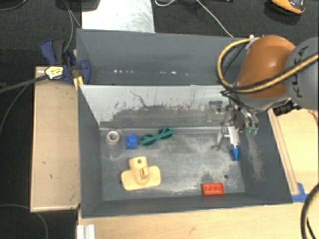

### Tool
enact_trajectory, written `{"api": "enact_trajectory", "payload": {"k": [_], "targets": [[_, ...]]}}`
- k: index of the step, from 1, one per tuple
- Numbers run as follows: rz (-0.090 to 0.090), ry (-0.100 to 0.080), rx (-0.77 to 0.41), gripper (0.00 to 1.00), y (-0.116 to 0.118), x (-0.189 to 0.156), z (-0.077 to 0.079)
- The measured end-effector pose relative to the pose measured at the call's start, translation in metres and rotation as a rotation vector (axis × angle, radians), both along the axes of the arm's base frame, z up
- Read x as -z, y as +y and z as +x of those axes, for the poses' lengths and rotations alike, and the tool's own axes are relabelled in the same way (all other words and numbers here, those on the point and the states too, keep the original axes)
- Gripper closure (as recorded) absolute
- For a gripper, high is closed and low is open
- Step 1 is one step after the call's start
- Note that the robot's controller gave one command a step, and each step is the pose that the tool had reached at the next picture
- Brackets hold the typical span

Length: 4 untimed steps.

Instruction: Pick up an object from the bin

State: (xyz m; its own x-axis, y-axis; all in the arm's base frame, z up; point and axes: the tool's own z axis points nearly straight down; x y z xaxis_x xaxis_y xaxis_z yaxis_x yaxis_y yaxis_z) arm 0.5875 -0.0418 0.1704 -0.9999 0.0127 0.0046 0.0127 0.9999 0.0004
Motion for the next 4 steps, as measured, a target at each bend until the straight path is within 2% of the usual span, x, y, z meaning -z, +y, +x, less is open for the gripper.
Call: {"api": "enact_trajectory", "payload": {"k": [1,2,3,4], "targets": [[-0.001,-0.008,-0.002,0.00,0.000,-0.005,0.002],[0.001,-0.002,-0.057,0.00,0.095,0.100,-0.004],[0.000,-0.012,0.028,0.00,0.080,0.025,-0.006],[0.003,-0.006,-0.127,0.00,0.152,0.070,0.003]]}}
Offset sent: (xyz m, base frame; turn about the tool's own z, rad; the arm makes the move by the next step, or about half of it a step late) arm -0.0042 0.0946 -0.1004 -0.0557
